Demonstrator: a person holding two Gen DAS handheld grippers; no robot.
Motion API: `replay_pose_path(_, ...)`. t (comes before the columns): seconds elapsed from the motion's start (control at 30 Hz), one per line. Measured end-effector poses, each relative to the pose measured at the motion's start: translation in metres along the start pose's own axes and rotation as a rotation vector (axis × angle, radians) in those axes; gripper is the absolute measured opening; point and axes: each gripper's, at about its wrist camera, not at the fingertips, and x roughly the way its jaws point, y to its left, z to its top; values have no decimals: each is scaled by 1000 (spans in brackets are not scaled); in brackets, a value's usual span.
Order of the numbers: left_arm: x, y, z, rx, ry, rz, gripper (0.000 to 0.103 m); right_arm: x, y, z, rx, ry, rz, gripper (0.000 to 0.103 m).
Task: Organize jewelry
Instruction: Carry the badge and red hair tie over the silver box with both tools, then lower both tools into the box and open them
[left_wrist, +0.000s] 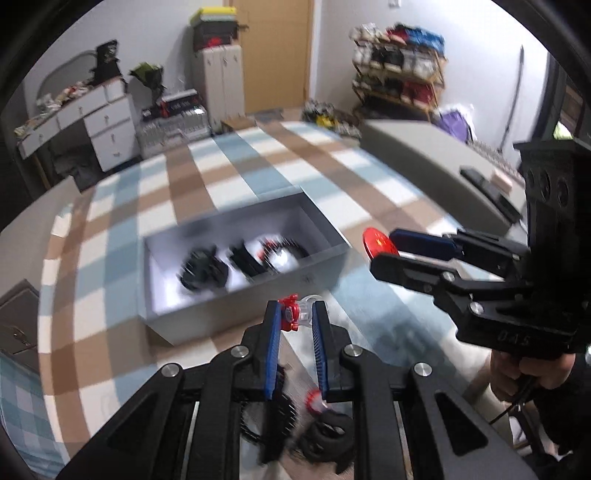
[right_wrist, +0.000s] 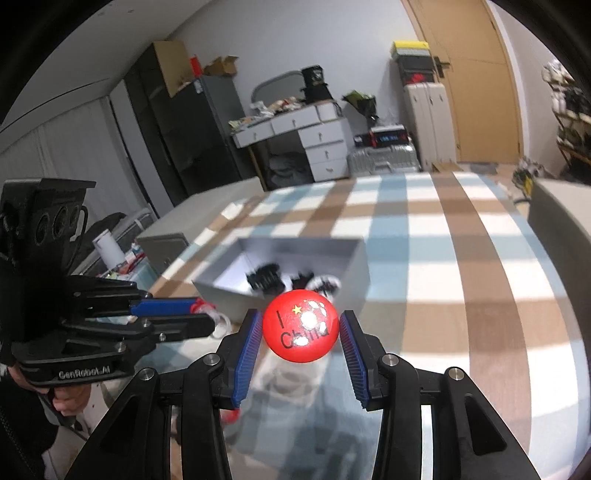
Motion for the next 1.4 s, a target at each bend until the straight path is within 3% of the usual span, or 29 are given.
replay_pose_path(0.23,9,38,18,-109,-66,8,12,21,18,32,-77,-14,38,42)
replay_pose_path(0.47,32,55,22,-177,-65,-55,12,57,19,46,-121,40,11,42)
replay_pose_path(1.2,73,62,31,-174,5,-130,12,104,3,45,-141,163,-70,44)
replay_pose_path(1.3,71,61,30,-167,16,-115,15,101,2,45,-135,158,-70,52)
replay_pose_path(1.4,66,64,29,-173,9,-100,36,94,0,45,-118,141,-51,58)
